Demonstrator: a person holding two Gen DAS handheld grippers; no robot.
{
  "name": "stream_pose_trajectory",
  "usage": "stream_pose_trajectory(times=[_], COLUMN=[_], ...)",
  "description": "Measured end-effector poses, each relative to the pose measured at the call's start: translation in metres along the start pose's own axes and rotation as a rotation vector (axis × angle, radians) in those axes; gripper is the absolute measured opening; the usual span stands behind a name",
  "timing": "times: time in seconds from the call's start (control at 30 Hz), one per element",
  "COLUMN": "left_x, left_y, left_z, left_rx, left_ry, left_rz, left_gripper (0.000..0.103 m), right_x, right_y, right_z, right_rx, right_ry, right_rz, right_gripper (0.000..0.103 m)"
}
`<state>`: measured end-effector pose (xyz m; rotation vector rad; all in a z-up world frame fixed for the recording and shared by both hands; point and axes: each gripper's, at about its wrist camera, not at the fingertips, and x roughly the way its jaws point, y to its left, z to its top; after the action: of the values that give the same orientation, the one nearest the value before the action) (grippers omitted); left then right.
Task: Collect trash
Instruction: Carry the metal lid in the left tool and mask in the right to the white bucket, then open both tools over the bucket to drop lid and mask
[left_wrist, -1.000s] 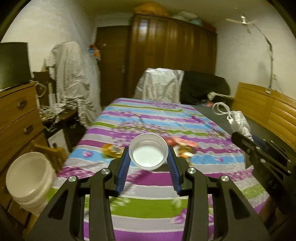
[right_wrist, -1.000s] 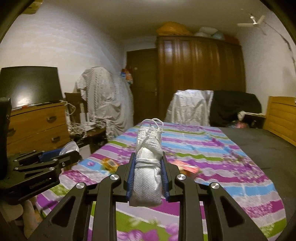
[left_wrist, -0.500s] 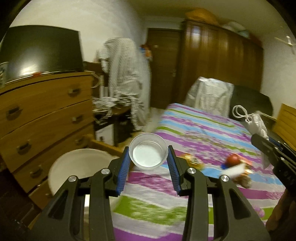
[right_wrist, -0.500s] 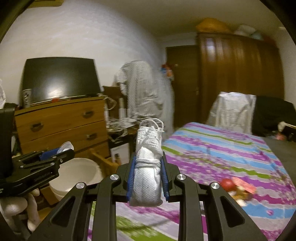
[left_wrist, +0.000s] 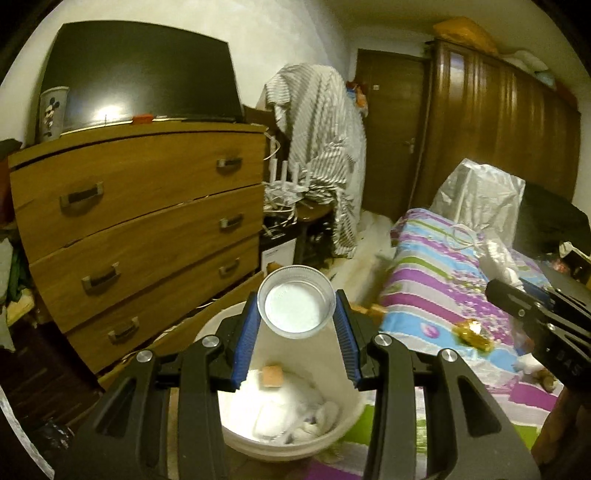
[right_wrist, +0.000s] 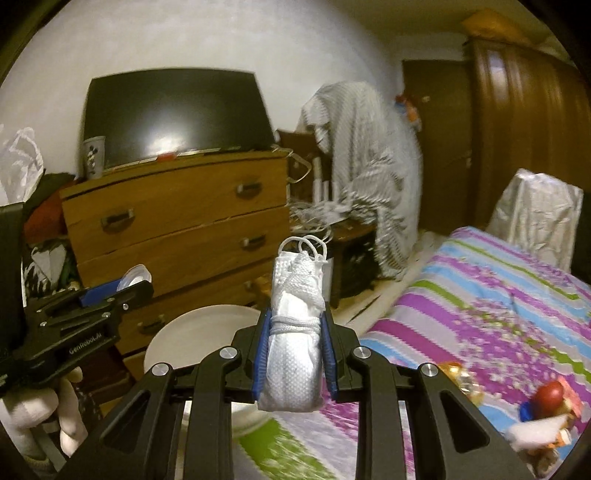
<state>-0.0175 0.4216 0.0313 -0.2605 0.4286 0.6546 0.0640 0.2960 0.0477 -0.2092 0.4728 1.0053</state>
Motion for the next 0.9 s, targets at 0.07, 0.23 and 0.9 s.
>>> stream_pose_trajectory(times=[0.07,0.23,0.9], left_x=[0.007,0.039,0.111], left_y=[0.008,0.026,0.067], left_z=[-0.002,-0.004,-0.023], left_rx=[-0.009,-0.013,-0.033], left_ry=[0.021,0.082,0.278], left_rz=[0.009,0.025,0.006], left_gripper=[0.038,0.038,0.038], right_x=[0.023,0.075,0.177], right_y=[0.009,0.021,0.026], right_z=[0.004,0.01,-0.006], right_rx=[-0.006,-0.008,-0.005], right_ry=[0.042,0.158,0.434], right_rz=[0.027,0.085,0.181], right_gripper=[0.026,0.026,0.026])
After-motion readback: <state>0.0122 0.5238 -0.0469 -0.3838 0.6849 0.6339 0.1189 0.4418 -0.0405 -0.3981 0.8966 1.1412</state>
